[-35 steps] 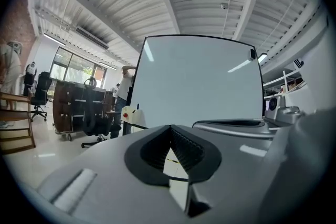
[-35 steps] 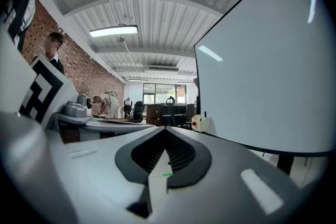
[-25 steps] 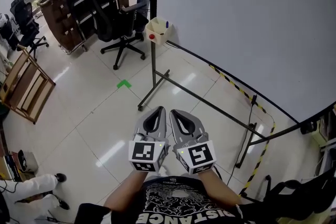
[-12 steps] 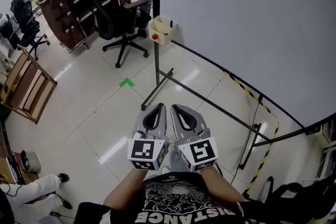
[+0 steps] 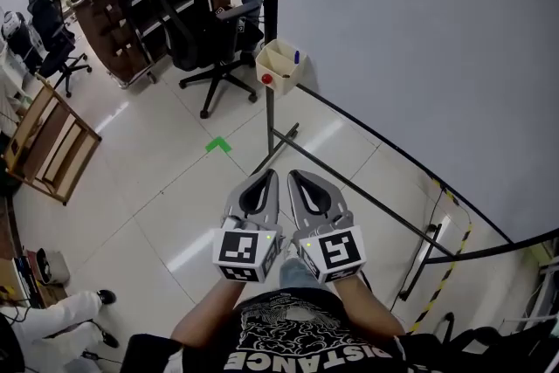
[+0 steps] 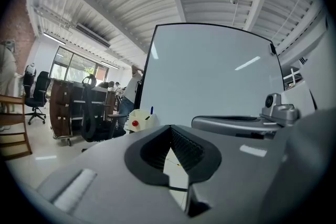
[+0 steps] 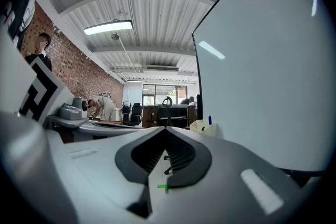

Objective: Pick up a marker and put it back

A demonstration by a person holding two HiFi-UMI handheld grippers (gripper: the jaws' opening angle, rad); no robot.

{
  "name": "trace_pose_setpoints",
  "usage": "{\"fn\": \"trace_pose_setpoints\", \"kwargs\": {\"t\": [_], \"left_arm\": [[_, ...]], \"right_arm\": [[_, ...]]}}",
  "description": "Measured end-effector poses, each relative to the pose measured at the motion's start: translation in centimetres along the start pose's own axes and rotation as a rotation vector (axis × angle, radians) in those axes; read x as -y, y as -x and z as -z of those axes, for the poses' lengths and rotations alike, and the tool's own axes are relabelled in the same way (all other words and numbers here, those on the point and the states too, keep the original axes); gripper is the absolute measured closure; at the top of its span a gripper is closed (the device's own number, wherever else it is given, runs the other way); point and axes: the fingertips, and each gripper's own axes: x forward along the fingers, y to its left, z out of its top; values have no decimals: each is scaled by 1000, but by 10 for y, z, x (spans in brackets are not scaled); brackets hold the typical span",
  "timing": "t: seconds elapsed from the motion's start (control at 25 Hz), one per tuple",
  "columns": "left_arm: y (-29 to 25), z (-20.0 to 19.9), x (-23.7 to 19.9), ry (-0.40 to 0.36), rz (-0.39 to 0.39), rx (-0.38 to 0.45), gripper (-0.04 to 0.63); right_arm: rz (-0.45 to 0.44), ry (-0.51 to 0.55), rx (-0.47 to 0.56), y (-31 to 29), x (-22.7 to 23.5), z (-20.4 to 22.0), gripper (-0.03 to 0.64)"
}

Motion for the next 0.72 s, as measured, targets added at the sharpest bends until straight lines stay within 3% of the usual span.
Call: {"fn": "trace_pose_setpoints", "kwargs": {"t": [0.72], "left_arm": [[-116,-14,-36,-4,-85,-14,591]], "right_arm": [[-95,-31,-6,-94,81,-2,621]]}}
